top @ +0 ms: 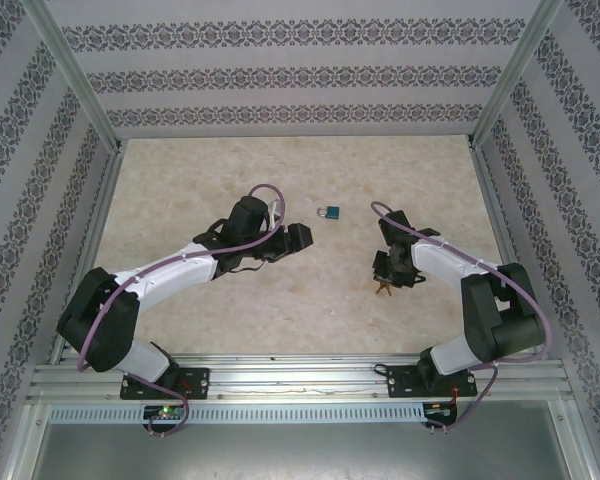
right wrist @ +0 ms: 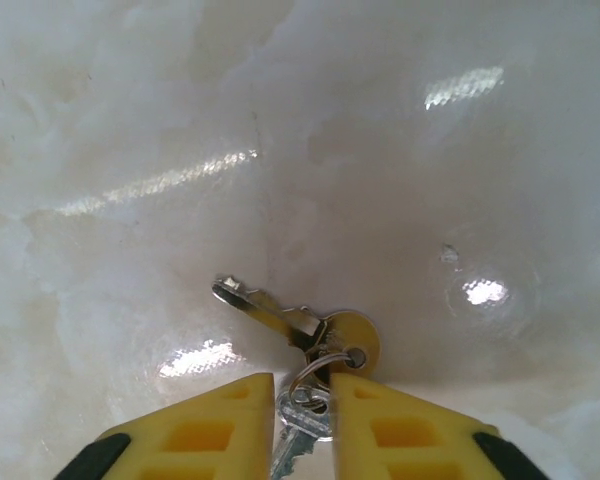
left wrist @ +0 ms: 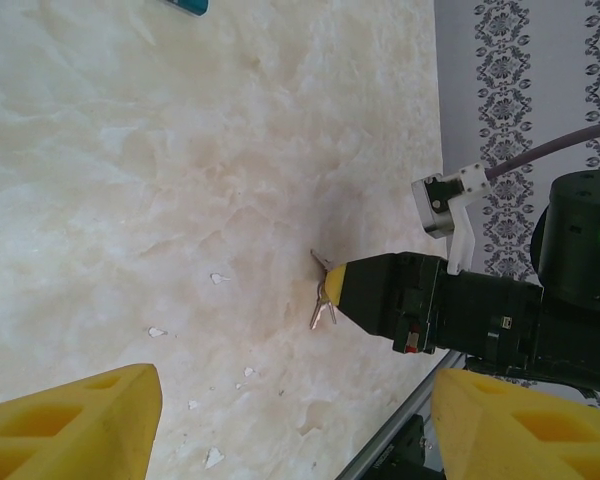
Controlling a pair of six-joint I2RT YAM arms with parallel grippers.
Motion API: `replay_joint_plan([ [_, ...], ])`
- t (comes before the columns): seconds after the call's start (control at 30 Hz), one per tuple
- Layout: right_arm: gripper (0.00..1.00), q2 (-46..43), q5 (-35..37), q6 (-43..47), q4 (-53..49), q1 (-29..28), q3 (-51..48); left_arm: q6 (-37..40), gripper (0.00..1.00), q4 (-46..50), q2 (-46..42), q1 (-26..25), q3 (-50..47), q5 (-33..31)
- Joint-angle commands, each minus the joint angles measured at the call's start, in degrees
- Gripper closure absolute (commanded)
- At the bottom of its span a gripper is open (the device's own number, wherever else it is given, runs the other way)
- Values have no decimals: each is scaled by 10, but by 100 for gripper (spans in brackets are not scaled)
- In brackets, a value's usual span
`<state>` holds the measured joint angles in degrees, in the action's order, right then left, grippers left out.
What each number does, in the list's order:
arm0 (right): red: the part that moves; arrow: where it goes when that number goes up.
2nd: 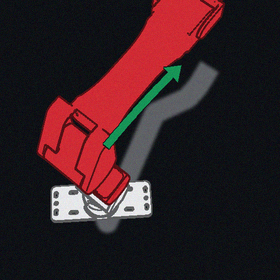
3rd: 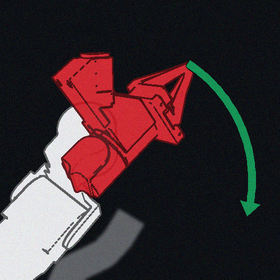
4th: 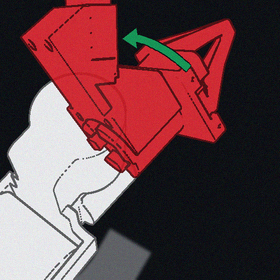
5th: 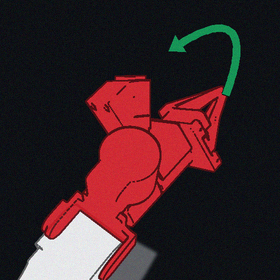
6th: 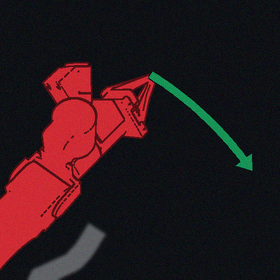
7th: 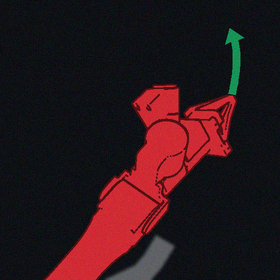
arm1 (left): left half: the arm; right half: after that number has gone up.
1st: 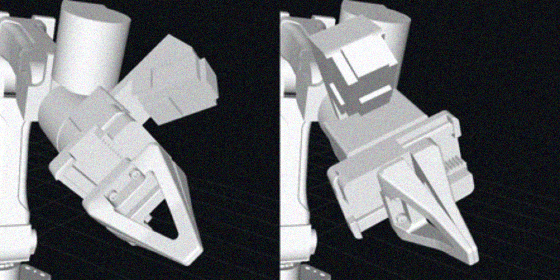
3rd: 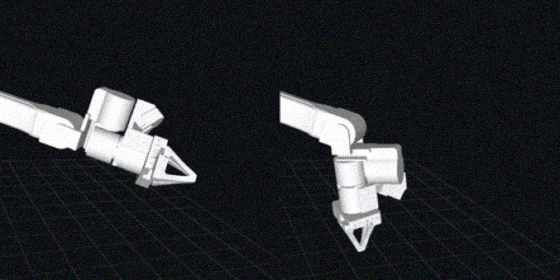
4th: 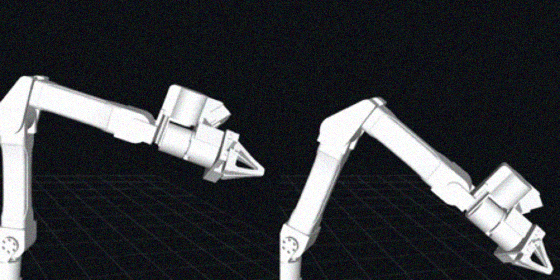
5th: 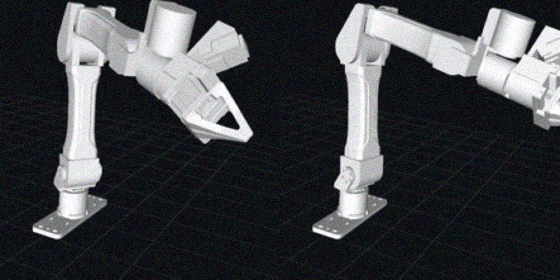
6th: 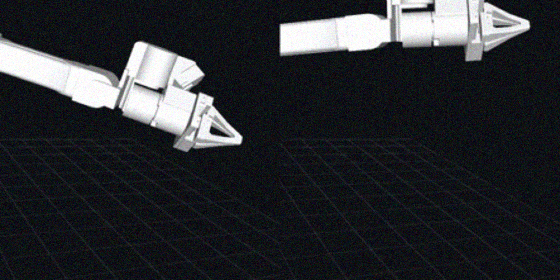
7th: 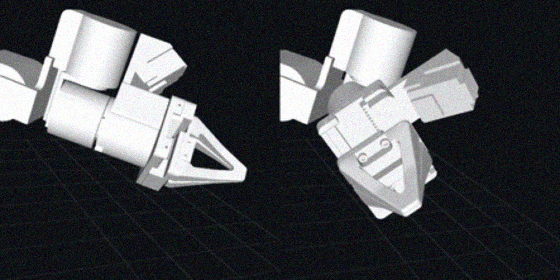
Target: Unlock with the key
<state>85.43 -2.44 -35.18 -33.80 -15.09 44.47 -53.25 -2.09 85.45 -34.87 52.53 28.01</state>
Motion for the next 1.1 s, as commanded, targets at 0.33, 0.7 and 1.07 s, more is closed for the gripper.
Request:
replay_joint_plan([
  [0.33,66,-4,12,6,-12,7,4,-13,29,-31,5,-4,-2,5],
  [0.7,73,16,3,8,1,15,0,-15,29,-35,11,-4,1,10],
  [1.07,97,24,-8,28,4,18,8,-15,30,-41,6,-4,-7,7],
])
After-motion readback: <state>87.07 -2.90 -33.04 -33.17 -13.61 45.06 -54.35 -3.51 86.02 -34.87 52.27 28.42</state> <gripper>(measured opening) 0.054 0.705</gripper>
